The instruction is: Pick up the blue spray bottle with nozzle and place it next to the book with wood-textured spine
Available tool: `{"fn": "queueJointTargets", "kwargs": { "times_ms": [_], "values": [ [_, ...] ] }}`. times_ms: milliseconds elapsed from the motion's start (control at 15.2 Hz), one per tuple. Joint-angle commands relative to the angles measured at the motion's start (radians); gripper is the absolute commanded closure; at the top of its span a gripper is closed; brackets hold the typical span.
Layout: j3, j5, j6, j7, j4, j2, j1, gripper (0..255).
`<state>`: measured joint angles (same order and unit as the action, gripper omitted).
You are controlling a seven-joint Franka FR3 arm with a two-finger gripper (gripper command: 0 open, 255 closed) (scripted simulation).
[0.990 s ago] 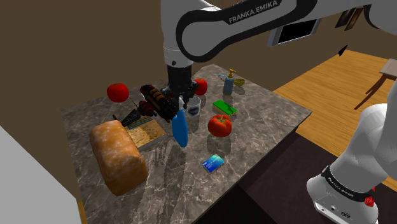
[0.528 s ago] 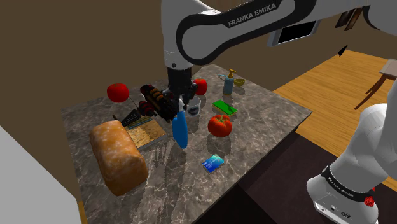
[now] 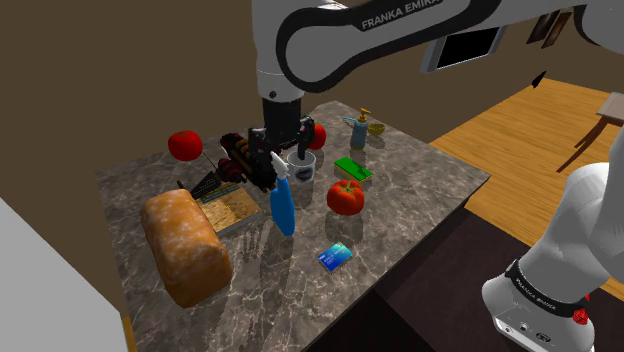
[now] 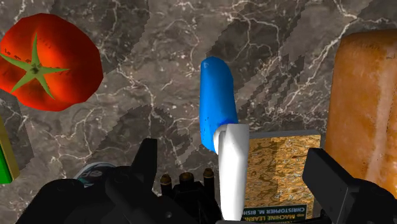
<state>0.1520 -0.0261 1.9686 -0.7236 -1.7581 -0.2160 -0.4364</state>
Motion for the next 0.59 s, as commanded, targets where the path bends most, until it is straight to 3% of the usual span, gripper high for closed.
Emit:
{"fn": "queueJointTargets", "kwargs": {
  "times_ms": [0,528],
  "values": [
    [0.000,0.002,-0.060,0.002,0.048,0.012,0.001,0],
    [0.001,0.003,-0.085,0.002,0.069,0.016,0.001,0]
  ]
}}
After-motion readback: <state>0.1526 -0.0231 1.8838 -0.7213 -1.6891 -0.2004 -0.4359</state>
